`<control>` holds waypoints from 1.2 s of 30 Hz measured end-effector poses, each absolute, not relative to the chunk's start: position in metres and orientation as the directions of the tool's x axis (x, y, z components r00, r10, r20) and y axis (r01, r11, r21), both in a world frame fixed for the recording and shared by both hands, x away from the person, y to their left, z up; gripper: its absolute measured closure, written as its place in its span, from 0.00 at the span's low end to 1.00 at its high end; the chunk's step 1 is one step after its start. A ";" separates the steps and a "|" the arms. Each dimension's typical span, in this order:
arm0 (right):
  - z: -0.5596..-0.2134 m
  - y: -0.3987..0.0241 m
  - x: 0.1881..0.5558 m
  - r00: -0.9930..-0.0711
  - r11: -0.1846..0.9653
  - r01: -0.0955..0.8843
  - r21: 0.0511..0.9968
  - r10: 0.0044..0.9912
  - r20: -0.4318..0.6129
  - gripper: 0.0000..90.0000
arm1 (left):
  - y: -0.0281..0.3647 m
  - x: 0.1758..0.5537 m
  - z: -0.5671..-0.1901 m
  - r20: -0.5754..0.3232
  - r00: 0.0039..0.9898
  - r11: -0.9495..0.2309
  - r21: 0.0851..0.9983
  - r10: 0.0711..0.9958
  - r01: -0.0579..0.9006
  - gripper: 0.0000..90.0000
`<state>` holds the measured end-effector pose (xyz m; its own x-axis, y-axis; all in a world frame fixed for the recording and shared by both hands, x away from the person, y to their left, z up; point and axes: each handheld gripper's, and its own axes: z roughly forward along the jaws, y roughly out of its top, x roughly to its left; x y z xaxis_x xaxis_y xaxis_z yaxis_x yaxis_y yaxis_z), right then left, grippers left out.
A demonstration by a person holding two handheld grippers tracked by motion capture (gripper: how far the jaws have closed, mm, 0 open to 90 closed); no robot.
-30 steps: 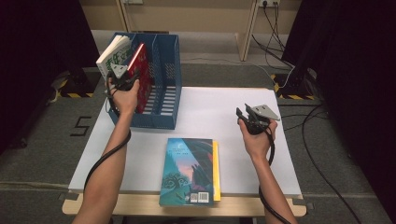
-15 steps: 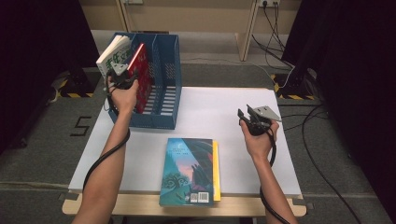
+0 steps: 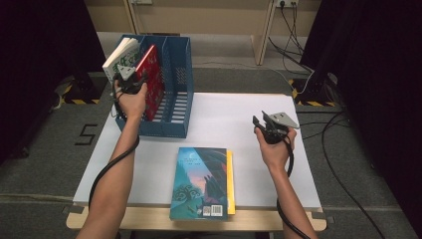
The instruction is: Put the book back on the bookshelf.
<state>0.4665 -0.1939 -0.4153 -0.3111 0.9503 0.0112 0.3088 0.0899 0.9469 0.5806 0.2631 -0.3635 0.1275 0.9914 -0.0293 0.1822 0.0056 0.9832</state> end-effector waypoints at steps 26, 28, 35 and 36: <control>-0.415 -0.196 0.466 -0.307 0.084 0.313 0.946 0.952 0.017 0.63 | 0.269 0.591 -0.372 -0.036 0.069 0.025 0.987 0.997 0.161 0.86; -0.415 -0.195 0.466 -0.307 0.084 0.313 0.946 0.951 0.017 0.63 | 0.269 0.591 -0.371 -0.041 0.066 0.029 0.985 0.997 0.169 0.85; -0.415 -0.195 0.466 -0.311 0.085 0.313 0.946 0.950 0.017 0.63 | 0.274 0.588 -0.370 -0.108 0.065 0.095 0.978 0.992 0.185 0.65; -0.415 -0.195 0.466 -0.311 0.085 0.312 0.946 0.950 0.018 0.63 | 0.274 0.587 -0.370 -0.116 0.065 0.102 0.977 0.991 0.188 0.61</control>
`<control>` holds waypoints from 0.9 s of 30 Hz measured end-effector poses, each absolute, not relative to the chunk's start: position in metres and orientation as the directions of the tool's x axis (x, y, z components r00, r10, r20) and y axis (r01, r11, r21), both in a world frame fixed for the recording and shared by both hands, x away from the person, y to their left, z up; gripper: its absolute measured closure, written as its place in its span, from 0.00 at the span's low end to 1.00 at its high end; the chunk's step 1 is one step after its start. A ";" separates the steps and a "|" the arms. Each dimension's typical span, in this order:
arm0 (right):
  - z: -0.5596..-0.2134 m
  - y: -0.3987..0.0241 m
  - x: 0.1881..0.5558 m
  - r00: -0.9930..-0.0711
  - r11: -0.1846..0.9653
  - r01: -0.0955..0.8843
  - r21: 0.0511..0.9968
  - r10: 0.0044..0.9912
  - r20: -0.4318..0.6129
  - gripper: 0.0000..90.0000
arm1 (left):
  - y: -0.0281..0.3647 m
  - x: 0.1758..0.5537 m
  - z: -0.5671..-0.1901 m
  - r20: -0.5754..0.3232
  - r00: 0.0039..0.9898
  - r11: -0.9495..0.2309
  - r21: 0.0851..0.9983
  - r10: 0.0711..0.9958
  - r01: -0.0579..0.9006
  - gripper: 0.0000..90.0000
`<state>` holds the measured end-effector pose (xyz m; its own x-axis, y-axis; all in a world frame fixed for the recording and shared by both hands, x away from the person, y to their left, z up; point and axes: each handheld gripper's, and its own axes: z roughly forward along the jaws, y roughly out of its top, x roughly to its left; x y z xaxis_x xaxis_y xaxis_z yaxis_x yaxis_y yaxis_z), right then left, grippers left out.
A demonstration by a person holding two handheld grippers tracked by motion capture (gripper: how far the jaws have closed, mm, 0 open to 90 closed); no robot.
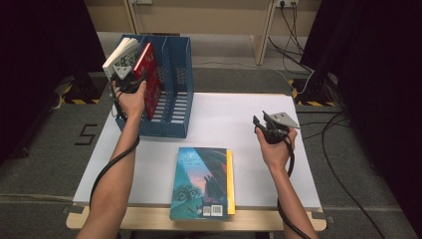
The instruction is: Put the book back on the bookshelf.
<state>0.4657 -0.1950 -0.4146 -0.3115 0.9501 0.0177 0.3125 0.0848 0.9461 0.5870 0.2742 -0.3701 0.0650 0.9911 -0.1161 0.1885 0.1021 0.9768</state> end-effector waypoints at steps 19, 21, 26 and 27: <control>-0.415 -0.193 0.465 -0.316 0.088 0.329 0.940 0.948 0.022 0.62 | 0.269 0.560 -0.359 -0.112 0.070 0.092 0.965 0.991 0.244 0.46; -0.415 -0.193 0.465 -0.315 0.091 0.334 0.938 0.949 0.021 0.61 | 0.269 0.558 -0.360 -0.112 0.072 0.091 0.964 0.991 0.248 0.46; -0.416 -0.193 0.465 -0.316 0.088 0.344 0.935 0.949 0.026 0.61 | 0.268 0.547 -0.363 -0.145 0.107 0.112 0.956 0.984 0.270 0.45; -0.417 -0.192 0.465 -0.317 0.088 0.347 0.934 0.948 0.029 0.61 | 0.268 0.545 -0.363 -0.145 0.111 0.110 0.956 0.983 0.270 0.45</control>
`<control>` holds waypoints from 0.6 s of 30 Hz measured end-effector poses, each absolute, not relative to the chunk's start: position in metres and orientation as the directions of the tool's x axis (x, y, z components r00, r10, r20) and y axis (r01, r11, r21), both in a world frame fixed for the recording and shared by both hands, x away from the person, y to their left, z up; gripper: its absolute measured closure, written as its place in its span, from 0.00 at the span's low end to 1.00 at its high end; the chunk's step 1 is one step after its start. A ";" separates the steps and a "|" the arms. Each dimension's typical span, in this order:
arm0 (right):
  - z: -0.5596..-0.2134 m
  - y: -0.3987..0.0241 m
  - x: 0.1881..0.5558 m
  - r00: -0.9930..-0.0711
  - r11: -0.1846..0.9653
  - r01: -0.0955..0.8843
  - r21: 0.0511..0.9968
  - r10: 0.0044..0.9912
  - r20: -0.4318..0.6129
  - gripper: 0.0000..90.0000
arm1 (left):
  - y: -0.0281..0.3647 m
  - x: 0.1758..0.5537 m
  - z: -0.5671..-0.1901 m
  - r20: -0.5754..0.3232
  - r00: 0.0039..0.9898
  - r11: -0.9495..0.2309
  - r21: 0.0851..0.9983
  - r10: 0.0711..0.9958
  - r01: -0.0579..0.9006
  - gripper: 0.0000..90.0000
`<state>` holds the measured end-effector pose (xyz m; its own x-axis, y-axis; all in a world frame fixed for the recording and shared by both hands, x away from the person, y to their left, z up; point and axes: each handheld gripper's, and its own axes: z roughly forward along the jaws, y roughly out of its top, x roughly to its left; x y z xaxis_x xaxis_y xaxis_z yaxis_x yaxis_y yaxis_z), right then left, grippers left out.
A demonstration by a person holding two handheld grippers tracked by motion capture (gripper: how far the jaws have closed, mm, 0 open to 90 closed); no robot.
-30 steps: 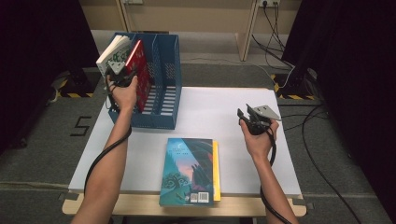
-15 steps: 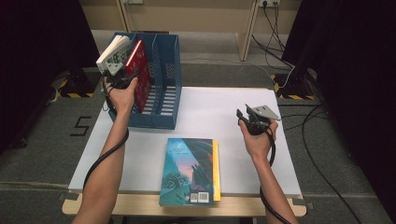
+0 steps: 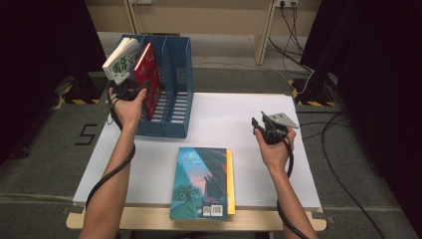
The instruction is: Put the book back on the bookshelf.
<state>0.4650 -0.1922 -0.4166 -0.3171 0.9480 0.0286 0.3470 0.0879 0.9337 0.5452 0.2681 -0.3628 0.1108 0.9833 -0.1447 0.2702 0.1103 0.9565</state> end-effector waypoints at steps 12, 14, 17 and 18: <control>-0.418 -0.185 0.464 -0.329 0.098 0.368 0.925 0.944 0.031 0.61 | 0.266 0.515 -0.365 -0.160 0.162 0.103 0.943 0.974 0.316 0.45; -0.419 -0.184 0.464 -0.331 0.099 0.367 0.925 0.943 0.030 0.60 | 0.267 0.508 -0.368 -0.166 0.173 0.102 0.940 0.971 0.326 0.45; -0.420 -0.182 0.463 -0.334 0.101 0.376 0.921 0.942 0.033 0.60 | 0.265 0.498 -0.370 -0.165 0.197 0.091 0.937 0.966 0.336 0.45; -0.421 -0.182 0.463 -0.335 0.102 0.377 0.921 0.941 0.034 0.60 | 0.264 0.495 -0.370 -0.173 0.207 0.095 0.936 0.963 0.340 0.45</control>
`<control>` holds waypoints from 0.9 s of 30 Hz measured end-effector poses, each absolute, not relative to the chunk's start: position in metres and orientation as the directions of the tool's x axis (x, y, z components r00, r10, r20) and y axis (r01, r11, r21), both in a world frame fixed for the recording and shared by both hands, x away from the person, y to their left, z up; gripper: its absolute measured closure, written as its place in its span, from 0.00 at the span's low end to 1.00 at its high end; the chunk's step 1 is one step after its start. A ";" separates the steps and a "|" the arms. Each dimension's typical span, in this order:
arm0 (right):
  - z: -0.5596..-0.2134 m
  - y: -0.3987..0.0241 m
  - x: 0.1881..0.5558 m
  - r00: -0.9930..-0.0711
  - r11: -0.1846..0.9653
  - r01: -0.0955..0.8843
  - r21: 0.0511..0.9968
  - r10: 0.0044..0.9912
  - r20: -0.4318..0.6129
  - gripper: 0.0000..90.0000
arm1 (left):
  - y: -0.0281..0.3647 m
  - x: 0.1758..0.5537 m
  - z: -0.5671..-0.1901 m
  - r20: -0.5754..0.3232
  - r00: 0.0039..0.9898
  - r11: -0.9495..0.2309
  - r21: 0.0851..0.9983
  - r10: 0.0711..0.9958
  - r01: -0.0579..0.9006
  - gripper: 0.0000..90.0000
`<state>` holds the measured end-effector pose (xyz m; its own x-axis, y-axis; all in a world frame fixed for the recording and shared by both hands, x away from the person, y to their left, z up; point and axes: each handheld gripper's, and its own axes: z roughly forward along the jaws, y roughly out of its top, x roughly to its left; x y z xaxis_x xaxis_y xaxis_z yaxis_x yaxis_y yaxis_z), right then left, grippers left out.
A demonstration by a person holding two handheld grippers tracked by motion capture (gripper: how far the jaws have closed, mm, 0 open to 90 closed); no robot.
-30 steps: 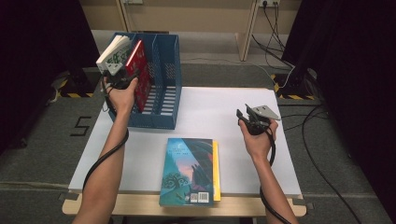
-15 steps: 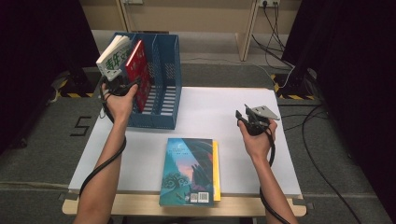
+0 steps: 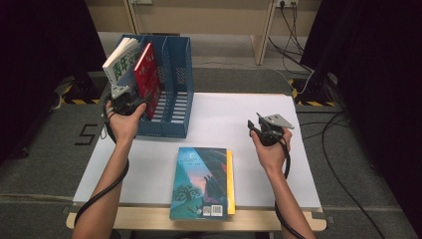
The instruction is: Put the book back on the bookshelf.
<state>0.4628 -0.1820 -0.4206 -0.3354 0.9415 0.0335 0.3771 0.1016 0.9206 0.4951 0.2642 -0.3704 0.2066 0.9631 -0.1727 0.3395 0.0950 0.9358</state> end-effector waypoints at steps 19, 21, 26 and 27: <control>-0.428 -0.171 0.457 -0.382 0.119 0.487 0.865 0.920 0.088 0.60 | 0.230 0.432 -0.403 -0.185 0.372 0.002 0.897 0.910 0.443 0.48; -0.430 -0.169 0.457 -0.390 0.126 0.500 0.857 0.916 0.093 0.60 | 0.223 0.426 -0.411 -0.191 0.400 -0.019 0.886 0.896 0.464 0.49; -0.433 -0.163 0.455 -0.417 0.143 0.532 0.835 0.902 0.111 0.60 | 0.212 0.419 -0.433 -0.236 0.443 -0.033 0.854 0.865 0.519 0.49; -0.434 -0.161 0.454 -0.422 0.146 0.539 0.829 0.899 0.116 0.60 | 0.211 0.418 -0.436 -0.247 0.442 -0.028 0.848 0.862 0.530 0.49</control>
<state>0.4544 -0.1615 -0.4337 -0.4220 0.8992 0.1158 0.5392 0.1463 0.8293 0.4183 0.2108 -0.4363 0.4422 0.8622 -0.2473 0.5295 -0.0284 0.8478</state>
